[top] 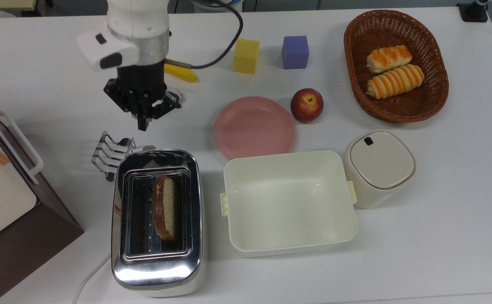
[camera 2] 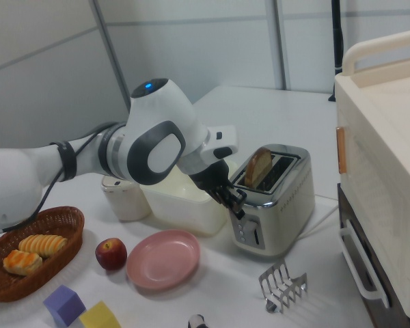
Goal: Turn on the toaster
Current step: 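Lower the gripper onto the toaster lever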
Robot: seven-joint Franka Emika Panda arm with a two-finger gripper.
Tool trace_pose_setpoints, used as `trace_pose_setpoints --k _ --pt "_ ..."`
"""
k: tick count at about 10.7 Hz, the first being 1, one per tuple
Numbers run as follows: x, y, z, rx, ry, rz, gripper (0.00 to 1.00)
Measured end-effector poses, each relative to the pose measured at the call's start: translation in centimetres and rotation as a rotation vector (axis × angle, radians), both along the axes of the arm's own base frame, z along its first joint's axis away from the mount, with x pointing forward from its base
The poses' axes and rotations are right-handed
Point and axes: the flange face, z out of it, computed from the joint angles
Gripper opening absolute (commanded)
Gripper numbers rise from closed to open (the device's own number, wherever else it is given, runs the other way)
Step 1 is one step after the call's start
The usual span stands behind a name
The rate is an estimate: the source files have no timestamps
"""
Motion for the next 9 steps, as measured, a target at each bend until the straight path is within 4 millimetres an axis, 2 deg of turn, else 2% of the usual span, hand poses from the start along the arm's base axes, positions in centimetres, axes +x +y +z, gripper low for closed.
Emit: trace_pose_setpoints --k 7,9 --pt "1.6 -0.4 -4.8 -0.068 0.023 0.035 0.0" --pt "1.9 -0.5 -5.5 -0.075 0.021 0.04 0.0"
